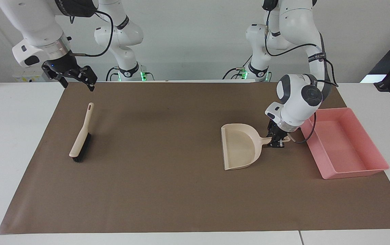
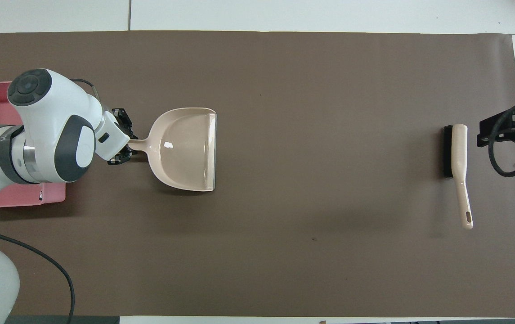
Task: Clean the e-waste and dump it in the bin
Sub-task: 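Lower the dustpan back onto the table with the left gripper and release it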
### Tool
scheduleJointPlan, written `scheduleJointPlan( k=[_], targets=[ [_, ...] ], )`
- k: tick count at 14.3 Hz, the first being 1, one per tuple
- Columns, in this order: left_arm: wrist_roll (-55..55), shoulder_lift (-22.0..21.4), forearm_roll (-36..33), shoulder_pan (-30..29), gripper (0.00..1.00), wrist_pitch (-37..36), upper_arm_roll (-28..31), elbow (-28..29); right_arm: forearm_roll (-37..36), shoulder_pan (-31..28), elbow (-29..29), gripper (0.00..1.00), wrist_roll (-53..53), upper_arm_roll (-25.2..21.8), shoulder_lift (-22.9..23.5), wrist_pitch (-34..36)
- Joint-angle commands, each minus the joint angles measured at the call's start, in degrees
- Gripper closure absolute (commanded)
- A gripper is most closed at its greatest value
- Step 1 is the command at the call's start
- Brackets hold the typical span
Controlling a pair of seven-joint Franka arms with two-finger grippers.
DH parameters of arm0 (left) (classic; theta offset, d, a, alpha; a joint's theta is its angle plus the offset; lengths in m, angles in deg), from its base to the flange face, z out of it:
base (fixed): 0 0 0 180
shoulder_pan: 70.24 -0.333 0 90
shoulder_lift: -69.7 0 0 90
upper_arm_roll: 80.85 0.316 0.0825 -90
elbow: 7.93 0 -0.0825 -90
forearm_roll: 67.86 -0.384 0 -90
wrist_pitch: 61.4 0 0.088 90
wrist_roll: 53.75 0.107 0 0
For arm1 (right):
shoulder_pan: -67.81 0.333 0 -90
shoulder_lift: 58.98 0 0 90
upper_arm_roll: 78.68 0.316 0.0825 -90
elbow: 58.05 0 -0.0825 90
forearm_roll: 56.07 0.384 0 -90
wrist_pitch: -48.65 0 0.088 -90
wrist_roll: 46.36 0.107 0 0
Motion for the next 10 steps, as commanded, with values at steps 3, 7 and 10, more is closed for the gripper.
scheduleJointPlan(
  k=[3, 7, 10],
  targets=[
    [-3.15, -3.43, 0.67, 0.76, 0.01, -4.37, 1.07, -1.12, 0.04, -0.58, 0.76, 0.00, -1.20, 0.27, -0.40, -0.76],
    [-8.78, -3.43, 0.41, -0.82, 0.01, -10.88, 2.47, -5.34, 0.04, -0.58, 0.76, 0.00, -1.20, 0.27, -0.40, -0.67],
    [-8.96, -3.61, 0.32, -1.08, 0.01, -12.73, 5.99, -5.87, 0.04, -0.58, 0.76, 0.00, -1.20, 0.27, -0.40, -0.76]
  ],
)
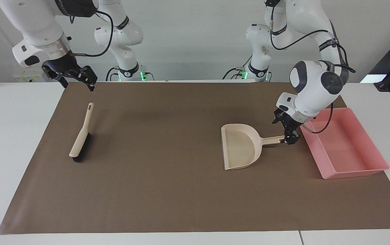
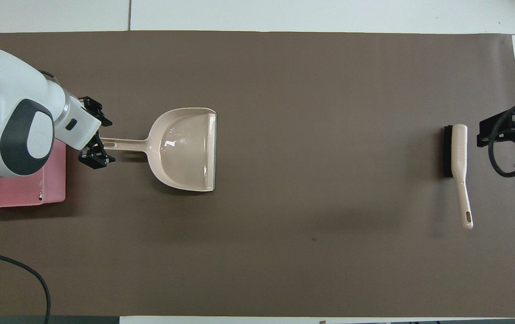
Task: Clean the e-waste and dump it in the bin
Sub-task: 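Lower the dustpan back onto the table with the left gripper and release it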
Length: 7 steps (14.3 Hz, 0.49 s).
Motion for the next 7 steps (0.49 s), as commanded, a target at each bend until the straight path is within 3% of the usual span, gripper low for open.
scheduleJointPlan(
  k=[1, 7],
  targets=[
    [-1.45, -0.49, 0.30, -0.26, 0.01, -2.45, 2.64, -0.66, -0.05, -0.48, 0.59, 0.00, -1.54, 0.24, -0.31, -1.11],
    [-15.87, -1.20, -0.23, -0.35, 0.01, -6.84, 2.91, -0.74, -0.05, -0.21, 1.29, 0.00, -4.36, 0.24, -0.31, -4.79]
  ],
)
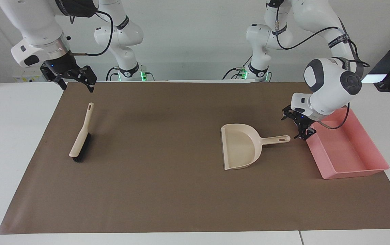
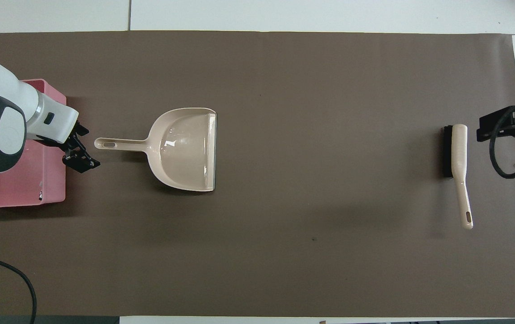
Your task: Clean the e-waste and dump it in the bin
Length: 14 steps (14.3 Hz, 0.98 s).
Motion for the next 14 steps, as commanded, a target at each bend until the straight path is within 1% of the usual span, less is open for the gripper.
scheduleJointPlan(
  k=[1, 2, 4, 6, 7, 8, 9, 11, 12, 13, 14],
  targets=[
    [-5.44, -1.09, -0.22, -0.92, 0.01, -1.75, 0.15, -0.24, -0.05, -0.24, 1.16, 0.00, -1.10, 0.20, -0.34, -1.88],
    [-9.81, -1.26, -0.22, -2.32, 0.01, -2.19, -0.28, -0.24, -0.05, -0.24, 1.16, 0.00, -1.01, 0.20, -0.34, -1.79],
    [-18.08, -1.44, -0.22, -2.51, 0.01, -2.63, -0.46, -0.24, 0.04, -0.32, 1.16, 0.00, -0.92, 0.20, -0.34, -1.62],
    [-25.82, -1.36, -0.31, -2.86, 0.01, -4.56, -1.25, -2.77, 0.04, -0.33, 1.16, 0.00, -1.01, 0.20, -0.43, -1.35],
    [-28.37, -1.09, -1.35, -4.43, 0.01, -5.52, -2.04, -4.18, 0.04, -0.33, 1.16, 0.00, -1.01, 0.20, -0.43, -1.35],
    [-29.79, -1.18, -2.75, -6.88, 0.01, -5.53, -5.18, -4.97, 0.04, -0.33, 1.16, 0.00, -1.01, 0.20, -0.43, -1.35],
    [-30.68, -1.44, -4.33, -11.26, 0.01, -5.97, -9.82, -5.59, 0.04, -0.33, 1.16, 0.00, -1.01, 0.20, -0.43, -1.35],
    [-32.35, -2.66, -8.98, -20.84, 0.01, -7.98, -21.50, -6.99, 0.04, -0.33, 1.16, 0.00, -1.01, 0.20, -0.43, -1.35],
    [-34.53, -3.89, -11.62, -24.10, 0.01, -9.56, -25.73, -8.14, 0.04, -0.33, 1.16, 0.00, -1.01, 0.29, -0.43, -1.35],
    [-38.12, -4.86, -12.95, -26.05, 0.01, -10.97, -27.60, -9.19, 0.04, -0.33, 1.16, 0.00, -1.01, 0.20, -0.43, -1.35],
    [-41.55, -6.09, -12.96, -26.24, 0.01, -12.29, -27.71, -10.85, 0.04, -0.33, 1.16, 0.00, -1.01, 0.20, -0.43, -1.35]
  ],
)
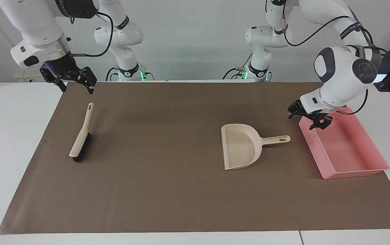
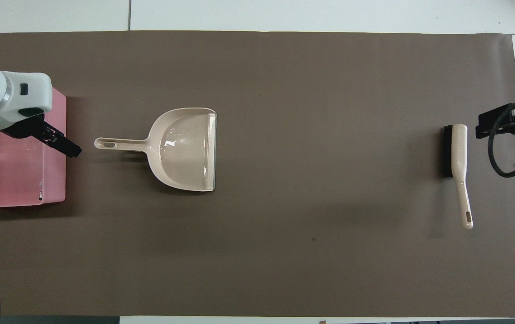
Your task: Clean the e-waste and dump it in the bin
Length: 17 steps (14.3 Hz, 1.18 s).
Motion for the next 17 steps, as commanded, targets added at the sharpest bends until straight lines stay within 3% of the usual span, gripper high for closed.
scheduleJointPlan(
  k=[1, 4, 7, 11, 17],
  targets=[
    [-6.98, -3.64, -1.93, -2.90, 0.01, -5.37, -2.83, -3.96, 0.04, -0.33, 0.91, 0.00, -0.96, 0.19, -0.47, -0.53],
    [-8.83, -6.19, -1.76, -3.25, 0.01, -13.10, -0.82, -6.96, 0.04, -0.33, 0.91, 0.00, -0.96, 0.19, -0.47, -0.53],
    [-9.63, -9.36, -1.49, -3.34, 0.01, -15.58, 0.86, -5.83, 0.04, -0.33, 0.91, 0.00, -0.96, 0.19, -0.47, -0.53],
    [-12.00, -9.19, -1.06, -2.56, 0.01, -15.94, 1.21, -6.35, 0.04, -0.33, 0.91, 0.00, -0.96, 0.19, -0.47, -0.53],
    [-19.22, -7.96, 3.25, 1.49, 0.01, -16.11, 7.09, -7.85, 0.04, -0.33, 0.91, 0.00, -0.96, 0.19, -0.47, -0.53]
  ],
)
